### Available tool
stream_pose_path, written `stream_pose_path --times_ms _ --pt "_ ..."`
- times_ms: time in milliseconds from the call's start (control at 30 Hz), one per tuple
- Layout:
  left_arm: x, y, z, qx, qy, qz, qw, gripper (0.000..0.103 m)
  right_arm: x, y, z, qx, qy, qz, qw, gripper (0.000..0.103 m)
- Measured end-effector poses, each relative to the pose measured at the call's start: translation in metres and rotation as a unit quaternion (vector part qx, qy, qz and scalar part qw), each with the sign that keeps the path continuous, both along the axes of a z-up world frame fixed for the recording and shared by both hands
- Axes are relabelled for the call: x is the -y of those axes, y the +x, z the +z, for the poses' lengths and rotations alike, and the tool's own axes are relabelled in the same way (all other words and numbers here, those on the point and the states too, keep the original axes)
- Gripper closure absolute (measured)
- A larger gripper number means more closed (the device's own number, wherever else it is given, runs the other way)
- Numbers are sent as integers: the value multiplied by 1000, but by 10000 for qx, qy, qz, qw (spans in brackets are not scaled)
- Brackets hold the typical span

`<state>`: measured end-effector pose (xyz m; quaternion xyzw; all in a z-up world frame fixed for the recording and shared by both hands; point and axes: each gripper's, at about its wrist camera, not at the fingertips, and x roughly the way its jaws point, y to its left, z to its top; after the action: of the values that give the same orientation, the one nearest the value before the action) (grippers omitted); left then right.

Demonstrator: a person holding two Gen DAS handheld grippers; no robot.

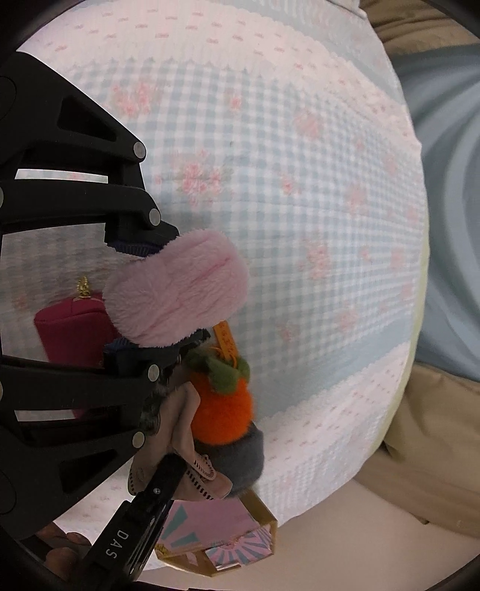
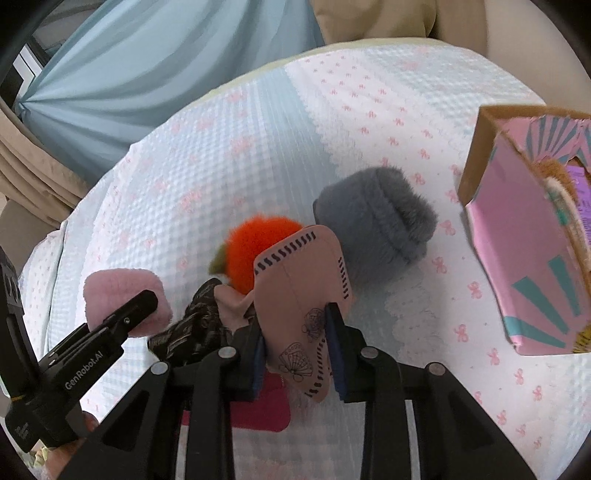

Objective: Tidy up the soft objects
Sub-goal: 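Grasp the pink fluffy pouch with the left tool while the right tool grasps the pink mask, then carry the pink pouch and pink mask into the box and release both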

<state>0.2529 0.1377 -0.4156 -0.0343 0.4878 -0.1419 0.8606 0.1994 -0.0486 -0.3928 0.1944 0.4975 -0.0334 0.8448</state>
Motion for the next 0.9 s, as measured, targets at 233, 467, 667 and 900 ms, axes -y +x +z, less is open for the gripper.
stream_pose_path --times_ms 233,467,667,900 --pt "-4 -17 41 143 -75 170 9997 72 2 -12 39 169 -13 3 9999 76" --pt "-1 -38 103 322 -107 325 9989 72 7 -29 97 401 -112 124 9991 76" --pt "13 -59 166 528 -104 532 9971 72 21 -50 159 612 -228 361 9972 76" --pt "47 -93 225 639 -135 779 9948 72 62 -72 213 751 -330 658 9945 76"
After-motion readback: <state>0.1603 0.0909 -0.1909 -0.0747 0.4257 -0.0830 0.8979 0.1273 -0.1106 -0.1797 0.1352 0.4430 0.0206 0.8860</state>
